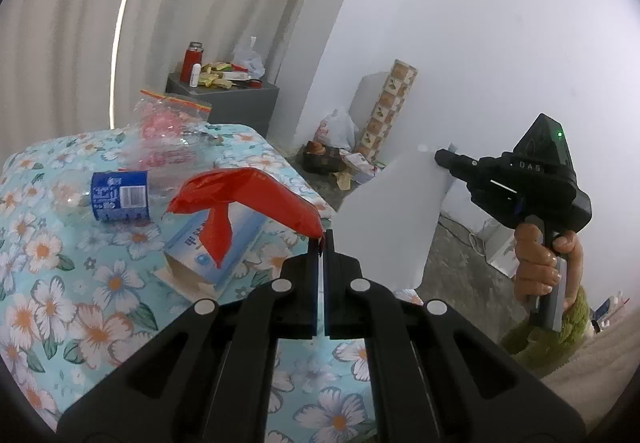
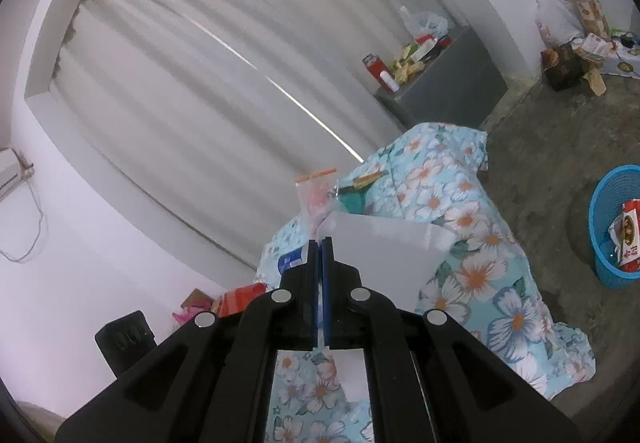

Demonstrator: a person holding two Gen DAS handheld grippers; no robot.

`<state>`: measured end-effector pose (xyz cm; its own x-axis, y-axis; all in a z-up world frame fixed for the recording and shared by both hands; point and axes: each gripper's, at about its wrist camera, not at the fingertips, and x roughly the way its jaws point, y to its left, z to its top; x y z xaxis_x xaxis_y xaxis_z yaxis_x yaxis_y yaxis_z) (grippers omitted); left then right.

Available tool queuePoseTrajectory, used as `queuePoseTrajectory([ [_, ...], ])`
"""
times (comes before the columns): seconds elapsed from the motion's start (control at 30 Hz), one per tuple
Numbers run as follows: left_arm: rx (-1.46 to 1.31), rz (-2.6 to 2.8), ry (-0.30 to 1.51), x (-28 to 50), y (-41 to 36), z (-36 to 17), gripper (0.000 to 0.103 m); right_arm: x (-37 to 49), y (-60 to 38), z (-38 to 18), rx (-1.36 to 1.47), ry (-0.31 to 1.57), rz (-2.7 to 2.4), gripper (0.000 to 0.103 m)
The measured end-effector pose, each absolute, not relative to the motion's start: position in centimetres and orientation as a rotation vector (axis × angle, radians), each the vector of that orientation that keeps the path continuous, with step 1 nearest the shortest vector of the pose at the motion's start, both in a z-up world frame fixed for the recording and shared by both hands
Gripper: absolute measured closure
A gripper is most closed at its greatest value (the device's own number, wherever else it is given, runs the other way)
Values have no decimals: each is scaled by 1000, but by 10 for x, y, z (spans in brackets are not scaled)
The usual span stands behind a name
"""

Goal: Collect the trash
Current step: 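Carry the red wrapper and white paper over the blue wastebasket with both tools, then open both tools to drop the wrapper and paper into the wastebasket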

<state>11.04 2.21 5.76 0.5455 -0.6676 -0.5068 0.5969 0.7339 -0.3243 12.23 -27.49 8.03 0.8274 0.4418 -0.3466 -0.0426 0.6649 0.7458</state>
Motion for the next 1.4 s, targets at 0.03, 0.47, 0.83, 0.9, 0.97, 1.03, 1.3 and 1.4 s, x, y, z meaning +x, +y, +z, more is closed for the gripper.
queuePoseTrajectory([
  [0.03,-113,-758,651,112,19,58,103,122,-278,81,807,537,286,101],
  [0.47,9,-983,678,152,-82,68,103,87,-372,101,812,397,107,101],
  [0.83,262,-1233,829,187,-260,24,103,81,-477,86,778,408,-145,101],
  [0.9,317,-1268,881,194,-290,5,103,86,-497,71,796,432,-181,101],
  [0.97,364,-1277,926,201,-318,-14,103,91,-515,55,812,462,-216,101],
  [1.03,416,-1293,962,208,-343,-33,103,98,-531,38,823,495,-237,101],
  [1.3,627,-1322,1098,236,-436,-112,103,149,-579,-55,873,703,-265,101],
  [1.4,706,-1307,1129,247,-462,-139,103,168,-591,-86,877,763,-269,101],
])
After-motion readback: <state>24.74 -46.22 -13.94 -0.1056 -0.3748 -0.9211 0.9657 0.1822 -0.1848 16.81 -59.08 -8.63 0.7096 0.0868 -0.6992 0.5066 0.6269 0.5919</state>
